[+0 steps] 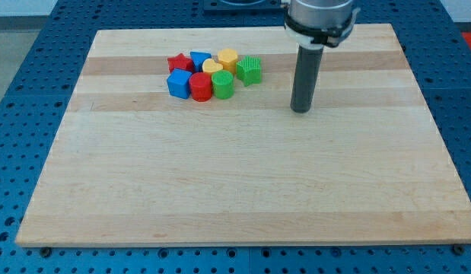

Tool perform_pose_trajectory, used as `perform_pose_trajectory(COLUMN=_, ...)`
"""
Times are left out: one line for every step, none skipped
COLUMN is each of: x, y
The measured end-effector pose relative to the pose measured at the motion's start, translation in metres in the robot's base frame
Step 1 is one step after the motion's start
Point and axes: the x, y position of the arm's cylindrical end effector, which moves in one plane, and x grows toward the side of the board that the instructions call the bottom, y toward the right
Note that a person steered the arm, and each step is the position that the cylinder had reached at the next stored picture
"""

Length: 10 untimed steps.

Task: Separate green circle from red circle

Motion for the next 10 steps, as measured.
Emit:
perform_pose_trajectory(x=-0.015, y=-0.006)
perform_pose_trajectory(x=-0.016, y=-0.021)
perform_pose_trajectory(x=-0.008, y=-0.034)
perform_pose_trajectory(x=-0.036, y=-0.048)
perform_pose_trajectory(x=-0.064, y=-0.078)
perform_pose_trajectory(x=-0.056, y=-0.132)
perform_pose_trajectory(x=-0.018, y=-0.177)
perform_pose_trajectory(x=-0.001, y=-0.184)
perform_pose_trajectory(x=-0.004, y=-0.182)
perform_pose_trajectory(x=-0.002, y=-0.175)
